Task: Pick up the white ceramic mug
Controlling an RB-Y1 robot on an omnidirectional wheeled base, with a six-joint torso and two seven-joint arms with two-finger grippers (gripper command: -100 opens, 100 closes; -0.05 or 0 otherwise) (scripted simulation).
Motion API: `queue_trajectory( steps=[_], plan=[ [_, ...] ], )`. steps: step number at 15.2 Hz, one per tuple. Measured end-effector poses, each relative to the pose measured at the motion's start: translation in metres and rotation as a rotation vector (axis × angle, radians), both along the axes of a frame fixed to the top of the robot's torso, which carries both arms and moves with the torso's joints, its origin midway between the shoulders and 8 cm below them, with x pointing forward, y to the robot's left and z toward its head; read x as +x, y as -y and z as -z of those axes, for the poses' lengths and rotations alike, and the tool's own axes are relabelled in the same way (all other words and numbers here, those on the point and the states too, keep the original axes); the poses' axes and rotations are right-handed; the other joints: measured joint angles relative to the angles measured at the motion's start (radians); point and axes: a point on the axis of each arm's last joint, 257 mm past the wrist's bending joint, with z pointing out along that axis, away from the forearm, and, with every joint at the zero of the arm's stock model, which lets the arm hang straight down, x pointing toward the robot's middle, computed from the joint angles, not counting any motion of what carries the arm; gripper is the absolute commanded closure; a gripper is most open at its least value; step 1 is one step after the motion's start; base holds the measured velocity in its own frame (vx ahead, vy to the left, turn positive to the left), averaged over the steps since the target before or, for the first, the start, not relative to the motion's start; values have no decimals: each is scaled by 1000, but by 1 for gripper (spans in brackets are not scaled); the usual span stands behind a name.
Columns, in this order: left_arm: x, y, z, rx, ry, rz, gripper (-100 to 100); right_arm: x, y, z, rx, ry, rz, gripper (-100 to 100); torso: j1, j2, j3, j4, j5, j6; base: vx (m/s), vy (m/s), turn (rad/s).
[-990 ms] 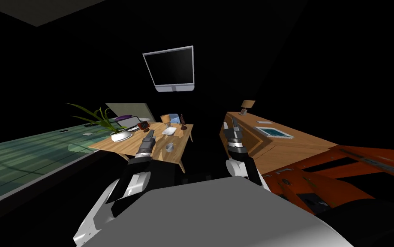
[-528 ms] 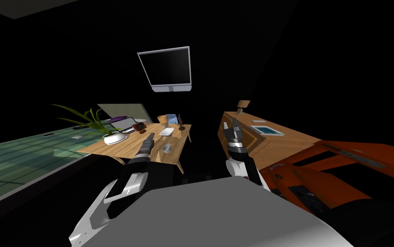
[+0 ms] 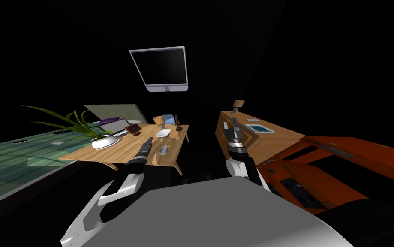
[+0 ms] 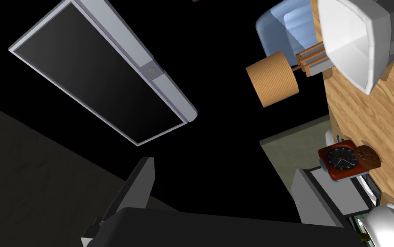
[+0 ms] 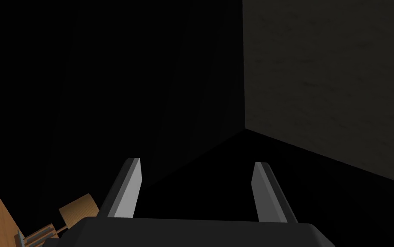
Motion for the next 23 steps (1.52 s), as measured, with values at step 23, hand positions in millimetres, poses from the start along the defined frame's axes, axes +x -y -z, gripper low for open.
queue_trajectory(
  steps=[23],
  plan=[
    [-63, -111, 150, -26, -556, -231, -100, 0, 0, 0, 0, 0, 0, 0, 2, -2, -1, 0, 0, 0, 29, -6, -86]
  ],
)
